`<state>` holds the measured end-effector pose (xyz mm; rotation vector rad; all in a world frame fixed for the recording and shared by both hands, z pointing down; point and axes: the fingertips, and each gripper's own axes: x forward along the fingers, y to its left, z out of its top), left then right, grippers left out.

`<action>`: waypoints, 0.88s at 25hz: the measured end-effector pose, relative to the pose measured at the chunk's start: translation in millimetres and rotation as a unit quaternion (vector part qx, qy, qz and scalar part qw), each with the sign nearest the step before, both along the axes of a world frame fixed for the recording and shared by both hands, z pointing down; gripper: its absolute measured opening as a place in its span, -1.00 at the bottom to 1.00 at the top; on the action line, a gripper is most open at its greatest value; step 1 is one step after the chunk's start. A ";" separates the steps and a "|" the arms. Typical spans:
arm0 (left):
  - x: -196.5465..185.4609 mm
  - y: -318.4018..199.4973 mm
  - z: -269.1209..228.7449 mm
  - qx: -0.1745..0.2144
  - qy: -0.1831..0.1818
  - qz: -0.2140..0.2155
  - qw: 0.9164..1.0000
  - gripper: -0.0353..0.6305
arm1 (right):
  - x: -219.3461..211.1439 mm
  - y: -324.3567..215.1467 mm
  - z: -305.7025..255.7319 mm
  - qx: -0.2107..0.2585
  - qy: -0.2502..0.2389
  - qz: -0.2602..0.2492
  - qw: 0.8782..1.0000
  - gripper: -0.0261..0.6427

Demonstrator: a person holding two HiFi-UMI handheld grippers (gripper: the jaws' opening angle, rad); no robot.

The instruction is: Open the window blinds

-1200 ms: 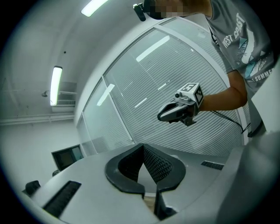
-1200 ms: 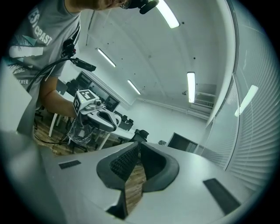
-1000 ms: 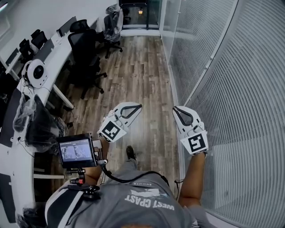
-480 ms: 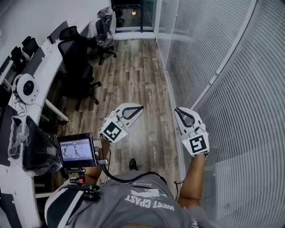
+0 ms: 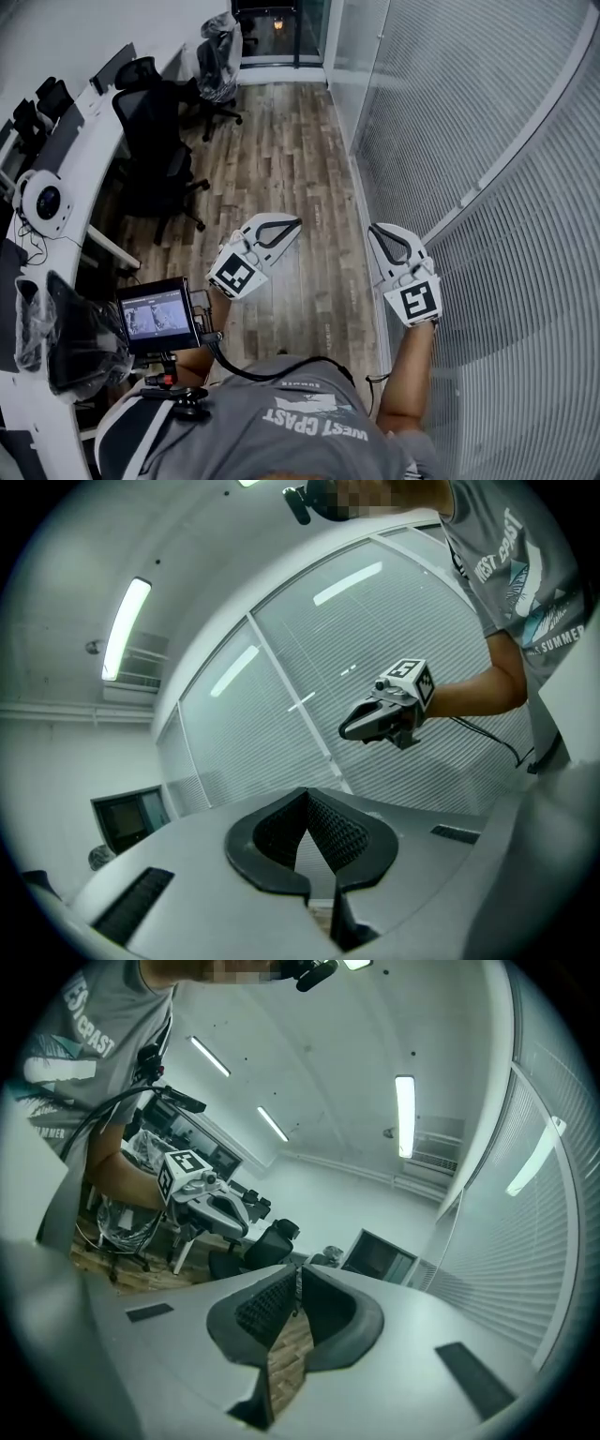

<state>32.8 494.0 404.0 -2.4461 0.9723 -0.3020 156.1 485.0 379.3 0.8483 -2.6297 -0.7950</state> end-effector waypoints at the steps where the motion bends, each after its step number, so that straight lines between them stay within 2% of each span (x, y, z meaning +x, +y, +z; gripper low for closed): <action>1: -4.0 -2.6 2.5 0.001 0.000 -0.003 1.000 -0.88 | -3.1 -2.3 1.0 0.002 0.000 -0.001 1.000 -0.92; 5: -15.1 -1.2 15.8 0.001 0.014 -0.011 1.000 -0.88 | -12.6 -0.7 13.9 0.006 0.006 -0.009 1.000 -0.91; 7: -21.6 -14.6 20.4 0.002 0.006 -0.016 1.000 -0.88 | -18.1 -17.2 16.8 0.006 0.004 -0.012 1.000 -0.91; 13: -37.1 -115.0 3.9 -0.003 0.005 -0.034 0.999 -0.88 | -35.3 -128.6 -1.4 0.003 -0.003 -0.030 1.000 -0.92; 17: -32.1 -165.2 11.5 -0.005 0.005 -0.044 0.999 -0.88 | -31.9 -179.5 8.6 0.003 -0.001 -0.041 0.999 -0.91; 22: -9.6 -233.8 18.7 -0.017 -0.017 -0.044 0.999 -0.88 | -12.6 -254.8 7.5 -0.003 -0.011 -0.042 0.999 -0.91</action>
